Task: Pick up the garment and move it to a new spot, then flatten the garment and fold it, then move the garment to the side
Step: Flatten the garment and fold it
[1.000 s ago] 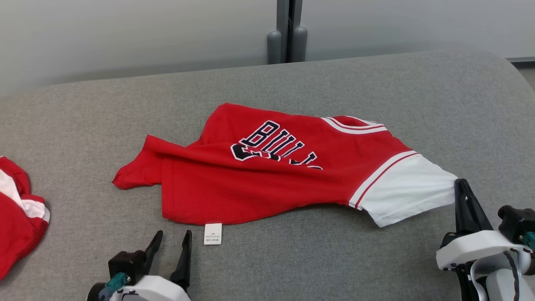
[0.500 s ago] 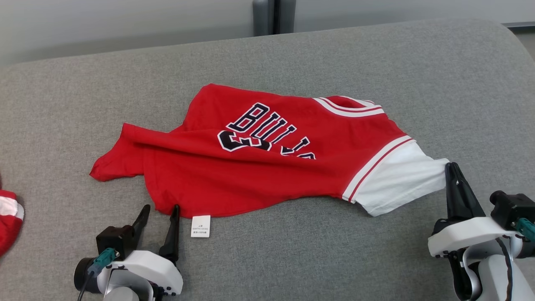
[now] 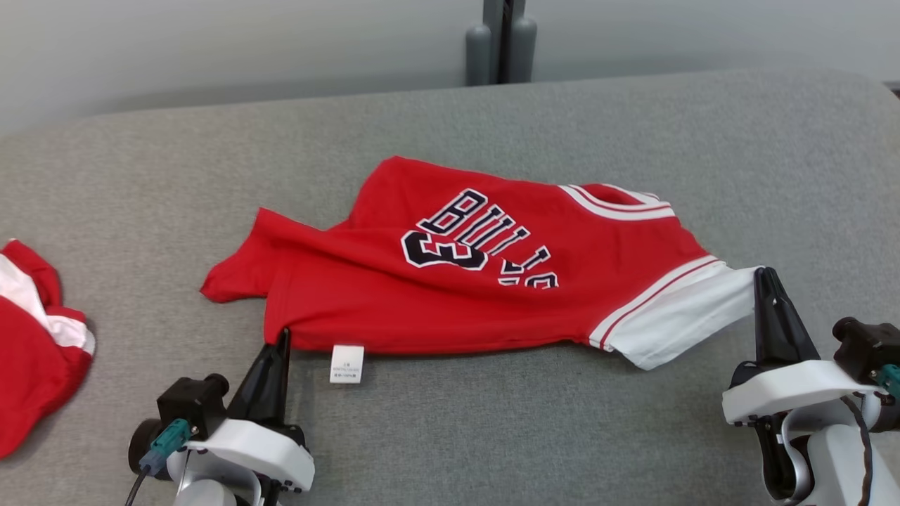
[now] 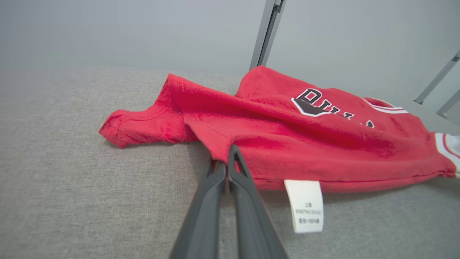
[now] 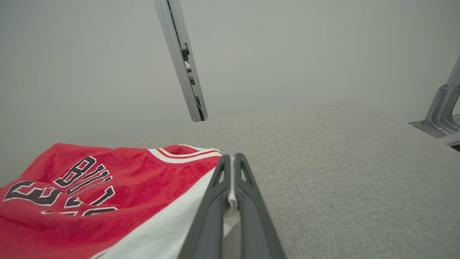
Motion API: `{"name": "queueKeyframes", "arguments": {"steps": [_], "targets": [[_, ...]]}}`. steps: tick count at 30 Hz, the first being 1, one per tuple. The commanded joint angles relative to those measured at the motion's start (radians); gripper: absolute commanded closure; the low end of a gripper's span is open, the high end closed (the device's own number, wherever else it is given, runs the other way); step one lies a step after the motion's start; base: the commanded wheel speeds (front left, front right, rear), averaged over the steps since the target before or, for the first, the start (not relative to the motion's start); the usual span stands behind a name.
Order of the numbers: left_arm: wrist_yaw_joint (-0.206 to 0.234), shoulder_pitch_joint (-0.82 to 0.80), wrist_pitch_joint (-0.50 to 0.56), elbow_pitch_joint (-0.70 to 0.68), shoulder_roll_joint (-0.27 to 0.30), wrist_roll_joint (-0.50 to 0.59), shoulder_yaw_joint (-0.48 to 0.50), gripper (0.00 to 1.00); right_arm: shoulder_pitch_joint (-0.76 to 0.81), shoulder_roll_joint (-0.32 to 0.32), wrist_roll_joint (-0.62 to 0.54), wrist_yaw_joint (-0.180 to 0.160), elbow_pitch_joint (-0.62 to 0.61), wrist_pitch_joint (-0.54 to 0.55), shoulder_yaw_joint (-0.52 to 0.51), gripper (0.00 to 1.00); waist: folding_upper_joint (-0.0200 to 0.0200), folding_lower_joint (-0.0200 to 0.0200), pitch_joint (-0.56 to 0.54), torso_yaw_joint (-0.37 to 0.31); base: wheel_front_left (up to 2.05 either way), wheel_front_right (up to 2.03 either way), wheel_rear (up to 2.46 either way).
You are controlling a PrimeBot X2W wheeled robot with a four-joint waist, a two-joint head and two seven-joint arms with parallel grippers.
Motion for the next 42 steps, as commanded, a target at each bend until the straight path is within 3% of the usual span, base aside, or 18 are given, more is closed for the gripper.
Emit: {"name": "queueKeyframes", "arguments": {"steps": [1,8,17,22,30,34,42], "targets": [[-0.006,0.005,0.0,-0.019,0.005,0.013,0.006,1.0,0.001,-0.006,0.011,0.0,-0.012,0.0,-0.002,1.0,0.0,0.0,-0.038,0.026,0.0,0.0,0.0],[-0.008,-0.053,0.0,-0.129,0.039,0.059,0.042,1.0,-0.062,-0.008,0.039,0.0,-0.102,0.0,0.009,1.0,0.0,0.0,-0.138,0.045,0.0,0.0,0.0],[-0.006,-0.263,0.0,-0.19,0.176,0.03,0.006,1.0,-0.244,-0.092,0.085,0.0,-0.239,0.0,0.036,1.0,0.0,0.0,-0.187,0.04,0.0,0.0,0.0],[-0.006,-0.416,0.04,-0.193,0.259,0.017,-0.015,1.0,-0.382,-0.152,0.1,0.0,-0.261,0.0,0.061,1.0,0.0,0.0,-0.158,0.036,0.0,0.0,0.0],[-0.006,-0.611,0.094,-0.132,0.29,0.0,-0.044,1.0,-0.617,-0.175,0.08,0.0,-0.152,0.031,0.117,1.0,0.0,0.0,0.017,0.031,0.0,0.0,0.0],[0.003,-0.762,0.093,-0.036,0.287,0.014,-0.054,1.0,-0.813,-0.173,0.032,0.0,-0.047,0.024,0.13,1.0,0.0,0.0,0.146,0.029,0.0,0.0,0.0],[0.048,-1.126,0.018,0.147,0.33,0.102,-0.062,1.0,-1.23,-0.206,-0.126,0.0,0.143,-0.002,0.049,1.0,0.0,0.0,0.264,0.029,0.0,0.0,0.0]]}}
